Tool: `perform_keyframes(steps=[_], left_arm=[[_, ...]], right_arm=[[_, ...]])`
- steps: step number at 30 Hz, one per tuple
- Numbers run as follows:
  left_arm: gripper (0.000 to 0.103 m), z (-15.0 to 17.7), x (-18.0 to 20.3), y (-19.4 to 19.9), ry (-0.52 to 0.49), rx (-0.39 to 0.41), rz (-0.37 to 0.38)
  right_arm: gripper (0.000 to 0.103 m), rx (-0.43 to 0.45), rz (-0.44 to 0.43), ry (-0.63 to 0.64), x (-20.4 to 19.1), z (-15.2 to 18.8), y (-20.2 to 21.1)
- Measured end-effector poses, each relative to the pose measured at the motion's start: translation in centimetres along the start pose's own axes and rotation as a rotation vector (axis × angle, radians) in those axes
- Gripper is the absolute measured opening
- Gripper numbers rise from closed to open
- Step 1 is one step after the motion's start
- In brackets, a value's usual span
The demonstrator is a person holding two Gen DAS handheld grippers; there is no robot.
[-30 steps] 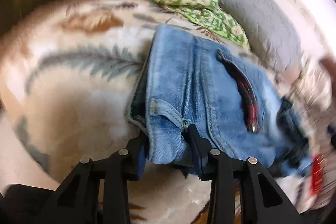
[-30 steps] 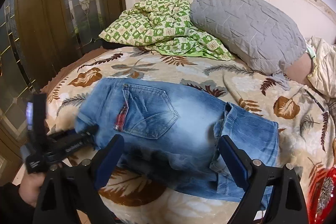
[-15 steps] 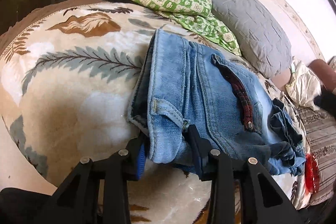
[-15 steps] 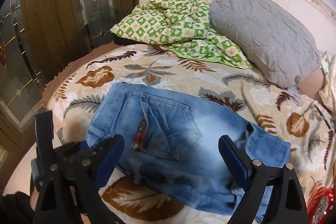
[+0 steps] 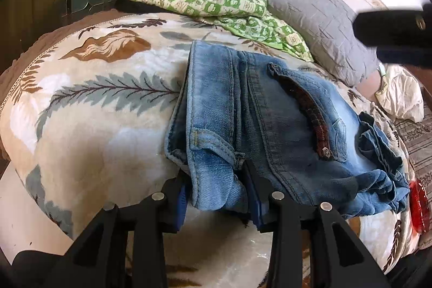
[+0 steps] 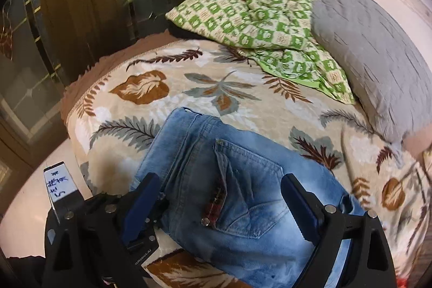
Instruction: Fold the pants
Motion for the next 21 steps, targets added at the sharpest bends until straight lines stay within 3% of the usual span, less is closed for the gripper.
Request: perform_keyframes(steps=[5,12,21], left_arm=[[0.04,0.0,0.7,-0.4,-0.028,-0.014,-0.083],[0.04,-0.6,1.0,-0.7,0.003,-0.079,-0.141],[0.04,-0.3,1.3,-0.8,-0.014,-0.067,-0.195]], right_arm=[[0.093,-0.055,-0.02,0.085,-1.0,-2.5,-0.5],[0.093,-0.216,-0.069,0.262,-4.3,-5.5,-1.9],[0.092,-0.339,0.02,0.462,-9.9,-8.2,-5.2]])
Point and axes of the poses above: each gripper's, at about its wrist camera, not at the fingertips, and y roughly against the way its jaws point, x to its right, z to its underside, the point moved 6 cm from there along -y, roughly the way its jaws point, and after that the axes turned 14 degrees about z, right-handed, at the moved point
